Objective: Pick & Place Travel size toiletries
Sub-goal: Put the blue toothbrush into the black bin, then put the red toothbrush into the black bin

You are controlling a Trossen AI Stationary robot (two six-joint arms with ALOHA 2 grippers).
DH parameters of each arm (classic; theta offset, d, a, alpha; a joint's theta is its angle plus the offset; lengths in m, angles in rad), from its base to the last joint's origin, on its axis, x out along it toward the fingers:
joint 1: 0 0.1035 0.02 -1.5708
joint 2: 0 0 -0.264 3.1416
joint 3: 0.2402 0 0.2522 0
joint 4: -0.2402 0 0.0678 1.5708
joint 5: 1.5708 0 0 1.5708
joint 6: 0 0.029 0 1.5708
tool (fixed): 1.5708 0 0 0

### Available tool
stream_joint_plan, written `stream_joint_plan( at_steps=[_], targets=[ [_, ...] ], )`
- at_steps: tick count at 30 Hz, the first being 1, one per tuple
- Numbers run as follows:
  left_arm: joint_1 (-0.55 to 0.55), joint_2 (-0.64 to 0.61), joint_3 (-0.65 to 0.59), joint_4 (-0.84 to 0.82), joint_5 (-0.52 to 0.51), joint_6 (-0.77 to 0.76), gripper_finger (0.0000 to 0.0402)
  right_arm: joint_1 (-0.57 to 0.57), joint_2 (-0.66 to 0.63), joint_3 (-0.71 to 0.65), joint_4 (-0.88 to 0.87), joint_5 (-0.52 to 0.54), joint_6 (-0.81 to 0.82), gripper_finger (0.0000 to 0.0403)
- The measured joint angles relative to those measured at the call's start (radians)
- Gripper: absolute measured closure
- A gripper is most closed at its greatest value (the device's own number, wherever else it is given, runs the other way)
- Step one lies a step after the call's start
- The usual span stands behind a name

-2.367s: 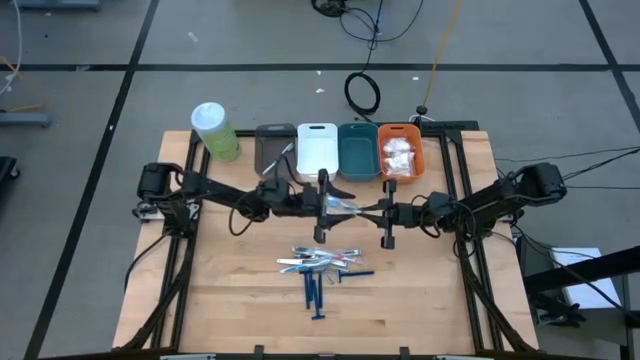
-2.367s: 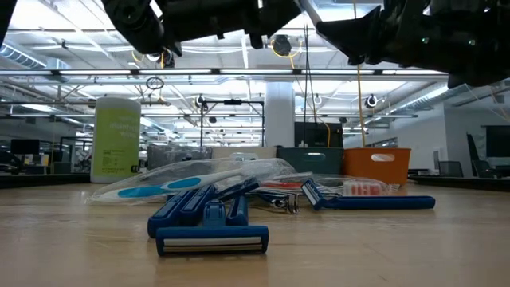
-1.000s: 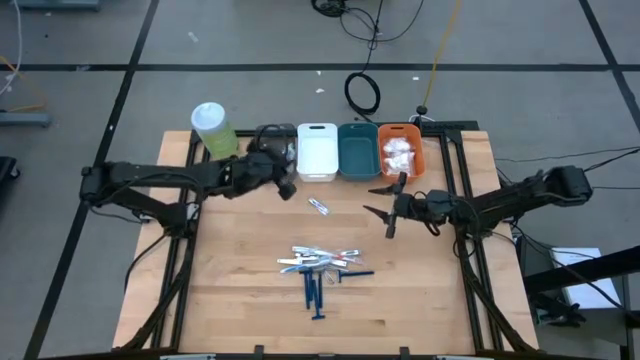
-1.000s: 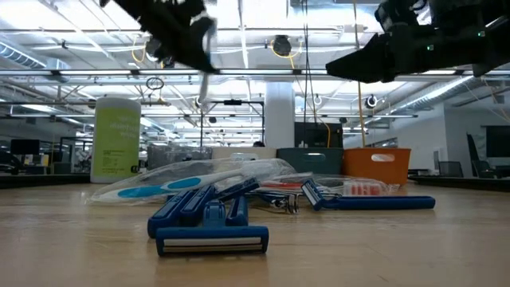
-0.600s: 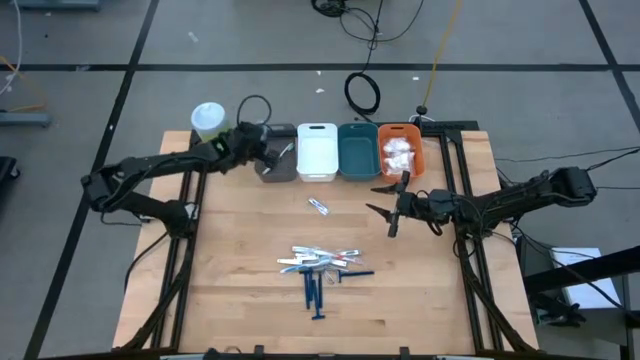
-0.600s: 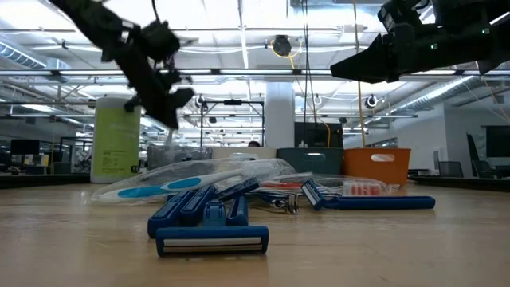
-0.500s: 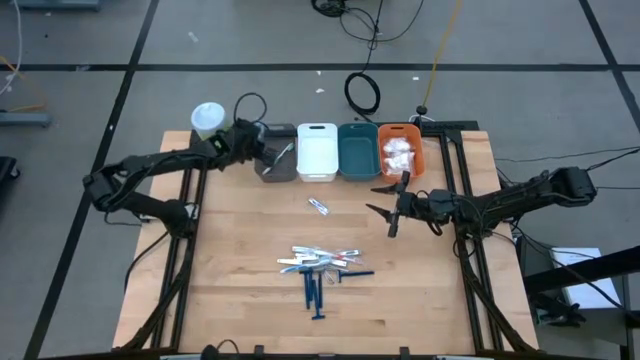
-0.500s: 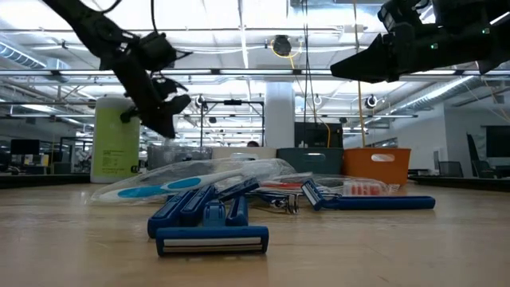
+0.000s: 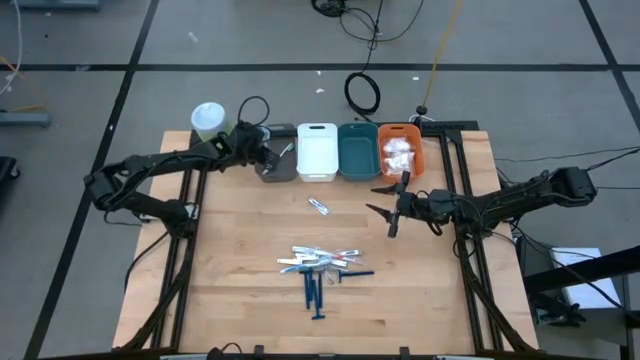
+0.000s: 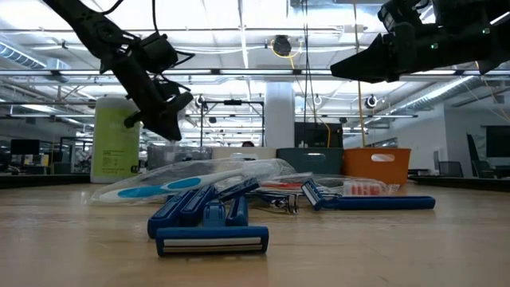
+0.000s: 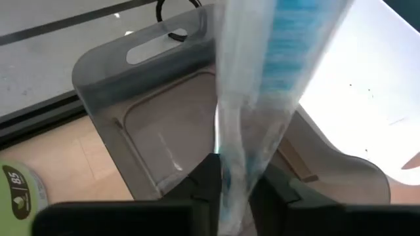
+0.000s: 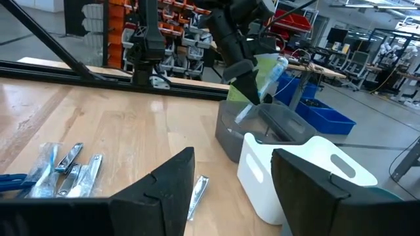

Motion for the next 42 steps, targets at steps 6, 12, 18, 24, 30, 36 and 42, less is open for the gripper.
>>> stream_joint_plan(
  at_steps=[6, 12, 18, 24, 30, 36, 42],
  targets=[
    [0.0, 0.0, 0.0, -0.002, -0.003, -0.025, 0.0242, 0.0, 0.0, 0.0, 0.0, 0.0, 0.014, 0.0214],
    [-0.016, 0.0, 0.0, -0.001, -0.003, 0.042, 0.018, 0.0, 0.0, 0.0, 0.0, -0.001, 0.015, 0.0213],
    [-0.051, -0.008, 0.02, -0.001, 0.0, 0.1, 0.0153, 0.0, 0.0, 0.0, 0.0, -0.007, 0.015, 0.0213],
    [-0.086, -0.042, 0.074, 0.003, 0.0, 0.106, 0.0147, 0.029, 0.001, 0.0, 0.0, -0.067, 0.088, 0.0217],
    [-0.117, -0.084, 0.105, 0.032, -0.003, 0.106, 0.0146, 0.128, 0.079, 0.071, -0.146, -0.113, 0.17, 0.0213],
    [-0.146, -0.082, 0.105, 0.131, -0.001, 0.105, 0.0146, 0.206, 0.273, 0.264, -0.493, -0.113, 0.283, 0.0215],
    [-0.173, -0.074, 0.105, 0.173, 0.0, 0.1, 0.0146, 0.271, 0.421, 0.323, -0.546, -0.143, 0.426, 0.0216]
  ],
)
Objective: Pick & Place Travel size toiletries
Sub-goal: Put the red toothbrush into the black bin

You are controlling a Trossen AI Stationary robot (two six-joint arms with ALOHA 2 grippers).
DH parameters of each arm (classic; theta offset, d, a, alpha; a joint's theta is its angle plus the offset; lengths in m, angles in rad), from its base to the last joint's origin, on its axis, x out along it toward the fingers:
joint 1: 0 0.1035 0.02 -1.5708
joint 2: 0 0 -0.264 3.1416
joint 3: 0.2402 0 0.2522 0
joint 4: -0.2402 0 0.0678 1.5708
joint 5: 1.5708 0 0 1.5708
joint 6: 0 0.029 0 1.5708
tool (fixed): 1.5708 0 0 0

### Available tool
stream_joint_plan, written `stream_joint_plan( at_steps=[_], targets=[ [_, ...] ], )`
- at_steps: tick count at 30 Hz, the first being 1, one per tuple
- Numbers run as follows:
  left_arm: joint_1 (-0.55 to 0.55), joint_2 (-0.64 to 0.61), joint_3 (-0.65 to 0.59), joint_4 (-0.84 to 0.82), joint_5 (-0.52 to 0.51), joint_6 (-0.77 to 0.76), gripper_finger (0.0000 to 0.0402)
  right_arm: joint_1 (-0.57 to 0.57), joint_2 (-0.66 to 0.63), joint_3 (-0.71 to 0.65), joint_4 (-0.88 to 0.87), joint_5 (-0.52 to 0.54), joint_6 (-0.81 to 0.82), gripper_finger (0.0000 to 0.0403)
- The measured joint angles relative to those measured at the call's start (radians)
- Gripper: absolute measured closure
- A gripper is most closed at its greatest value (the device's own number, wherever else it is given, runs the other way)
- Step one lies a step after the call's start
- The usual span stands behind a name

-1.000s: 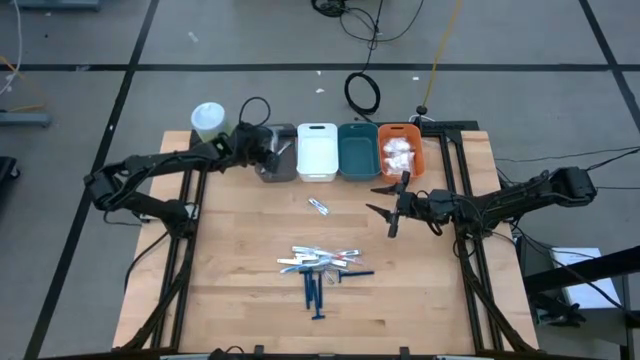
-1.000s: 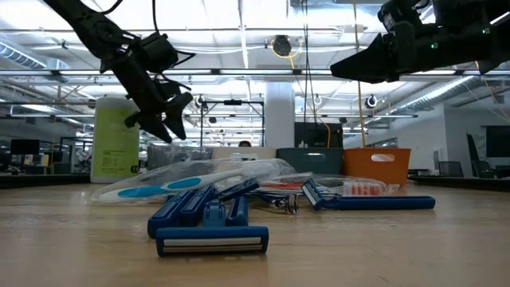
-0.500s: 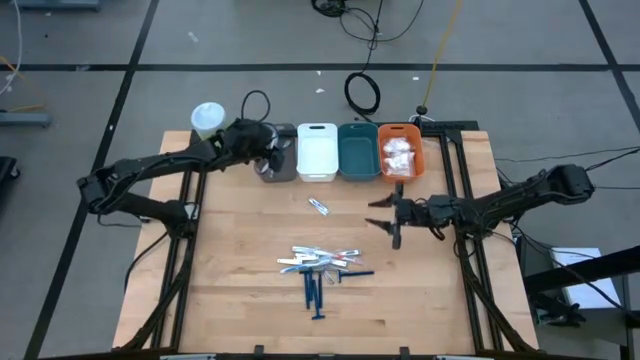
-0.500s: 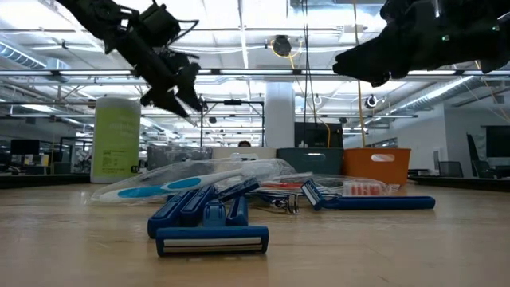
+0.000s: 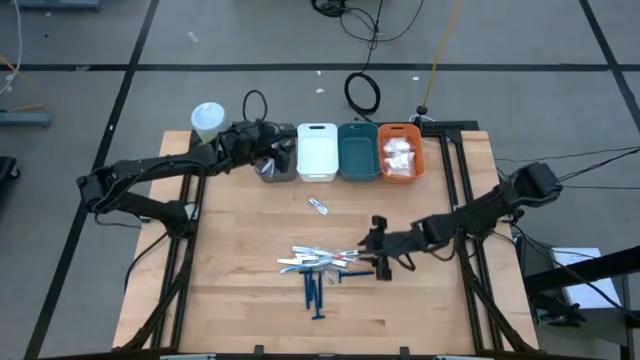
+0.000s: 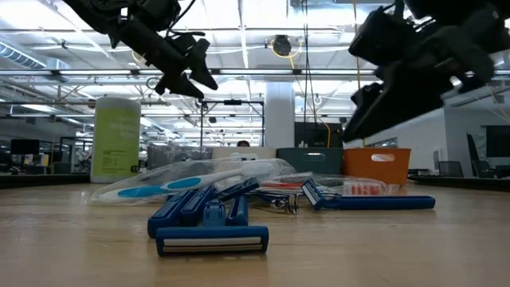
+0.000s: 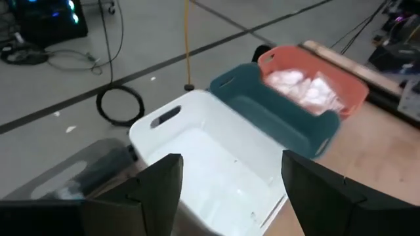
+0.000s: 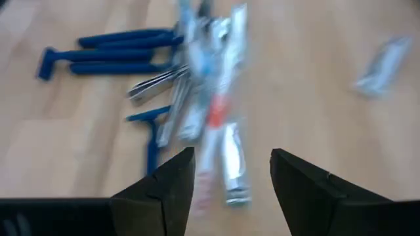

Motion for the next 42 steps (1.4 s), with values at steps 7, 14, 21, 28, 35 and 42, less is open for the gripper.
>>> stream_joint_plan(
  at_steps=[7, 14, 21, 28, 35, 42],
  targets=[
    [-0.028, 0.0, 0.0, -0.008, -0.001, -0.004, 0.0146, 0.043, 0.098, 0.002, 0.029, -0.021, 0.079, 0.0225],
    [-0.056, 0.0, 0.0, -0.011, -0.003, -0.005, 0.0146, 0.037, 0.168, 0.001, 0.042, -0.022, 0.076, 0.0243],
    [-0.081, 0.0, 0.0, -0.01, -0.003, -0.005, 0.0146, 0.031, 0.192, 0.001, 0.041, -0.022, 0.067, 0.0262],
    [-0.084, 0.0, -0.001, -0.01, -0.004, -0.008, 0.0146, 0.013, 0.204, 0.001, 0.042, -0.022, 0.044, 0.0309],
    [-0.084, 0.0, -0.001, -0.01, -0.002, -0.035, 0.0146, -0.002, 0.192, 0.001, 0.045, -0.022, -0.009, 0.0364],
    [-0.084, 0.0, -0.001, -0.008, 0.065, -0.04, 0.0146, -0.002, 0.067, 0.0, -0.015, -0.018, -0.057, 0.0365]
  ],
)
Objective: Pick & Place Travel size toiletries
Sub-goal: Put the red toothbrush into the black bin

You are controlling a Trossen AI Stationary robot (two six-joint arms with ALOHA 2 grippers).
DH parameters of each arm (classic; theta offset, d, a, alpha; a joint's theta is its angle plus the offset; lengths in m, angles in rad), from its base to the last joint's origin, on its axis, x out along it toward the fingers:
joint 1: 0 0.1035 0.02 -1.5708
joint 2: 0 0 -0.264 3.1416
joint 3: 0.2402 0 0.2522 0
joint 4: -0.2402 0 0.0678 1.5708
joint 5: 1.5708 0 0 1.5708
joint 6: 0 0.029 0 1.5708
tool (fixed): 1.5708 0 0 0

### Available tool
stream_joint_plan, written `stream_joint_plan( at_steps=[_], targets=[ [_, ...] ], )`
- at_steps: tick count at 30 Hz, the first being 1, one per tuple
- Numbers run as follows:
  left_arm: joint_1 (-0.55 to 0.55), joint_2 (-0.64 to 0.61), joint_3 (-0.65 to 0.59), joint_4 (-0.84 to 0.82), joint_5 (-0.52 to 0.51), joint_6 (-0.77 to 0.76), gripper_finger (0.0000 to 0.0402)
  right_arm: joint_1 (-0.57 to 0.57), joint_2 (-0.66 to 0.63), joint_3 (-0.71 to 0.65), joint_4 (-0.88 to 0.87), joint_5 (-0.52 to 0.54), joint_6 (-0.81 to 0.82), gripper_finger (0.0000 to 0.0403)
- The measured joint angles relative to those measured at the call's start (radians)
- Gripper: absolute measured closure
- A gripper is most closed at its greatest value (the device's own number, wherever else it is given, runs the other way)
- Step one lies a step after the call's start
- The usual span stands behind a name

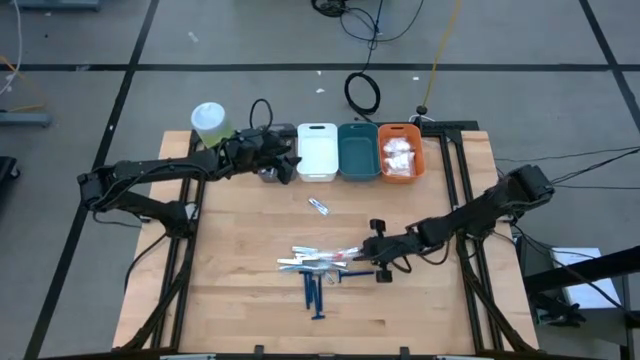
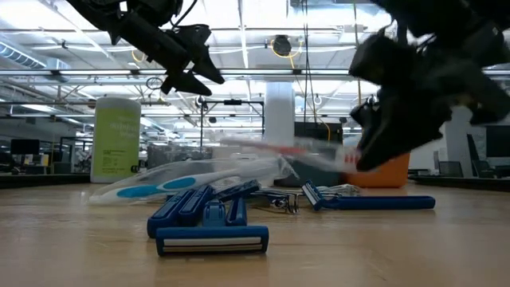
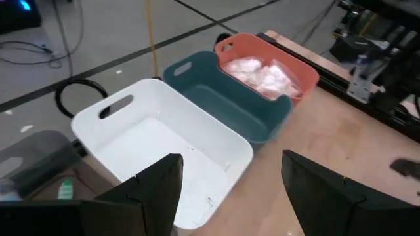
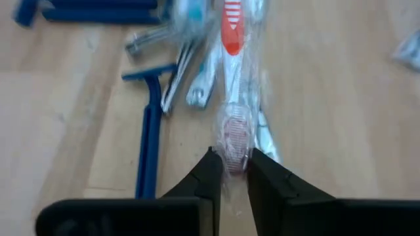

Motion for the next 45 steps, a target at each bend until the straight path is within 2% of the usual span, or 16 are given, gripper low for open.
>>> stream_joint_plan(
  at_steps=[5, 9, 11, 14, 17, 21, 24, 27, 31, 36, 41, 45],
  targets=[
    [0.0, 0.0, 0.0, 0.019, 0.015, 0.032, 0.0146, 0.0, -0.164, 0.0, -0.096, 0.065, -0.021, 0.0361],
    [-0.002, 0.0, -0.001, 0.06, 0.017, 0.074, 0.0146, -0.015, -0.305, -0.011, -0.182, 0.196, -0.029, 0.0363],
    [-0.006, 0.0, -0.001, 0.078, 0.017, 0.102, 0.0146, -0.032, -0.376, -0.04, -0.181, 0.264, -0.042, 0.0363],
    [-0.017, 0.0, -0.005, 0.108, 0.018, 0.14, 0.0146, -0.069, -0.469, -0.116, -0.069, 0.322, -0.102, 0.0363],
    [-0.038, 0.0, -0.034, 0.217, 0.017, 0.162, 0.0146, -0.126, -0.528, -0.227, 0.193, 0.302, -0.189, 0.0363],
    [-0.092, 0.03, -0.086, 0.45, 0.019, 0.16, 0.0146, -0.215, -0.532, -0.381, 0.617, 0.172, -0.266, 0.0363],
    [-0.142, 0.089, -0.106, 0.608, 0.02, 0.145, 0.0146, -0.268, -0.5, -0.452, 0.782, 0.086, -0.242, 0.0363],
    [-0.184, 0.171, -0.106, 0.71, 0.035, 0.106, 0.0146, -0.291, -0.467, -0.478, 0.838, 0.074, -0.218, 0.0363],
    [-0.225, 0.296, -0.09, 0.847, 0.158, 0.111, 0.0147, -0.295, -0.429, -0.48, 0.861, 0.068, -0.212, 0.0363],
    [-0.271, 0.41, -0.038, 1.032, 0.168, 0.214, 0.0147, -0.294, -0.405, -0.48, 0.918, -0.005, -0.216, 0.0363],
    [-0.303, 0.479, 0.039, 1.045, 0.167, 0.323, 0.0147, -0.294, -0.405, -0.48, 0.921, -0.004, -0.216, 0.0363],
    [-0.321, 0.539, 0.105, 1.039, 0.167, 0.35, 0.0147, -0.294, -0.405, -0.48, 0.92, -0.004, -0.218, 0.0363]
  ],
)
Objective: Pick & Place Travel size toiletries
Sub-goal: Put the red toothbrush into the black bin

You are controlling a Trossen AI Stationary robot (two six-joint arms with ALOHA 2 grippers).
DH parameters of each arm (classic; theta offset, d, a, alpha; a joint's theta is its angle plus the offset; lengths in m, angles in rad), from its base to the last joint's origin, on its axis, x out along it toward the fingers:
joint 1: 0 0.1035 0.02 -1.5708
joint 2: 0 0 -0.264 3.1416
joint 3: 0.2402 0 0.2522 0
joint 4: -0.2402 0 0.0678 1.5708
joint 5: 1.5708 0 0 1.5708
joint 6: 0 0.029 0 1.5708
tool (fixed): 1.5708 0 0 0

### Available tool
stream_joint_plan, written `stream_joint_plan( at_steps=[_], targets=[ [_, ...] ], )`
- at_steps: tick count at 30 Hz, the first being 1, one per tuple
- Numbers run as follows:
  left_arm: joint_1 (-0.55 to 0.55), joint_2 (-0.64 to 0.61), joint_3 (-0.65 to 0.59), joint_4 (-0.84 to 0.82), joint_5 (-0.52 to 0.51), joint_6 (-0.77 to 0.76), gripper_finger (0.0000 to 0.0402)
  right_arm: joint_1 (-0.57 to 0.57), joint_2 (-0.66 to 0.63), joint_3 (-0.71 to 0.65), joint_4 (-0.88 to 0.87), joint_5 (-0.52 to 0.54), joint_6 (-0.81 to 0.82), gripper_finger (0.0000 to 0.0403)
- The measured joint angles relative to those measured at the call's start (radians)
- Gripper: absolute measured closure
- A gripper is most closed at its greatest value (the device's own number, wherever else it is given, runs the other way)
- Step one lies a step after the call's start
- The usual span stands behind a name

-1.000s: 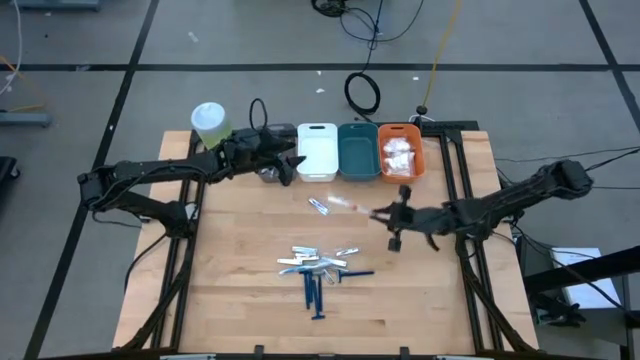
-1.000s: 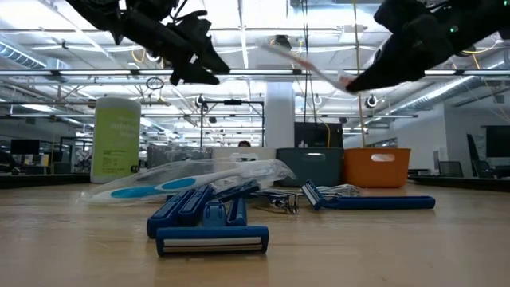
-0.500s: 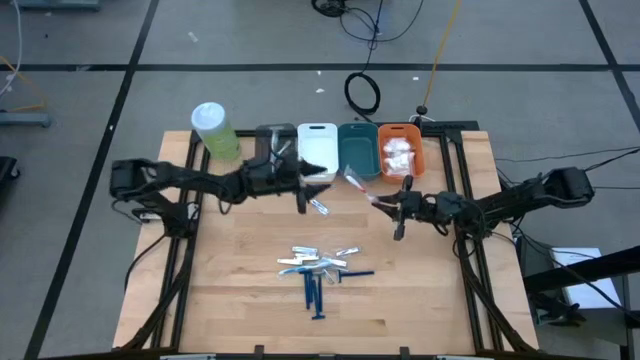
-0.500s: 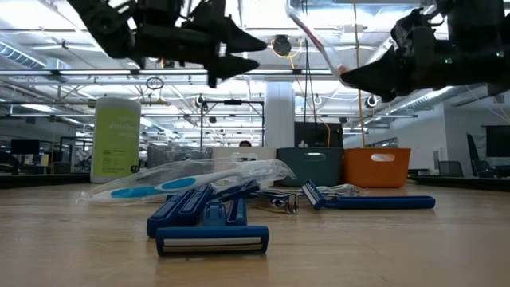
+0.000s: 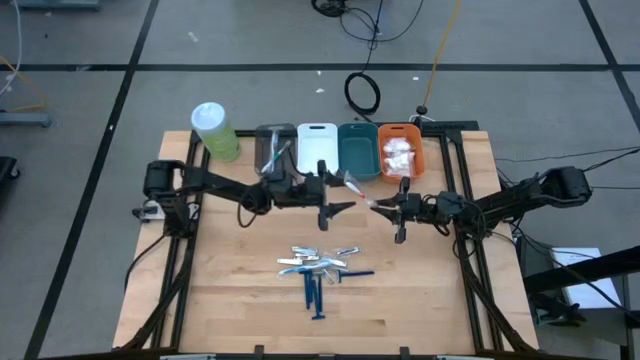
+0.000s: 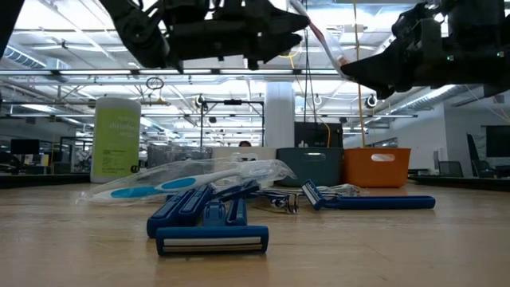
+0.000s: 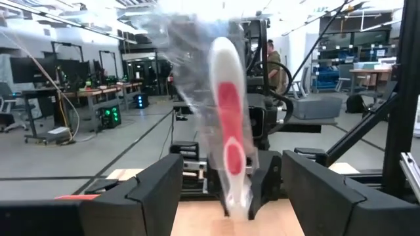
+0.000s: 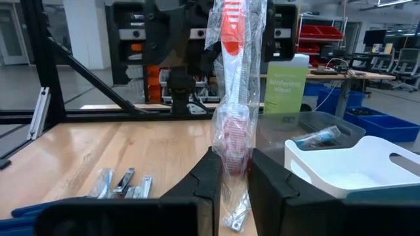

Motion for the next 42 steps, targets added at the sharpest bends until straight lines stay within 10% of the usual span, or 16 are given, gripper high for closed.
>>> stream_joint_plan(
  at_steps=[13, 24, 29, 42],
  targets=[
    [0.003, 0.051, 0.075, -0.002, -0.001, -0.023, 0.0163, 0.0, 0.0, 0.0, -0.021, 0.0, -0.002, 0.0362],
    [0.003, 0.052, 0.075, -0.018, 0.003, 0.017, 0.0369, 0.0, 0.0, 0.0, -0.026, 0.005, -0.003, 0.0362],
    [-0.001, 0.053, 0.075, 0.005, -0.022, 0.012, 0.0377, -0.001, -0.002, 0.003, -0.043, 0.01, -0.004, 0.0358],
    [-0.006, -0.159, 0.076, -0.374, -0.382, 0.092, 0.0388, 0.0, 0.0, 0.0, -0.103, -0.004, 0.137, 0.0192]
  ],
)
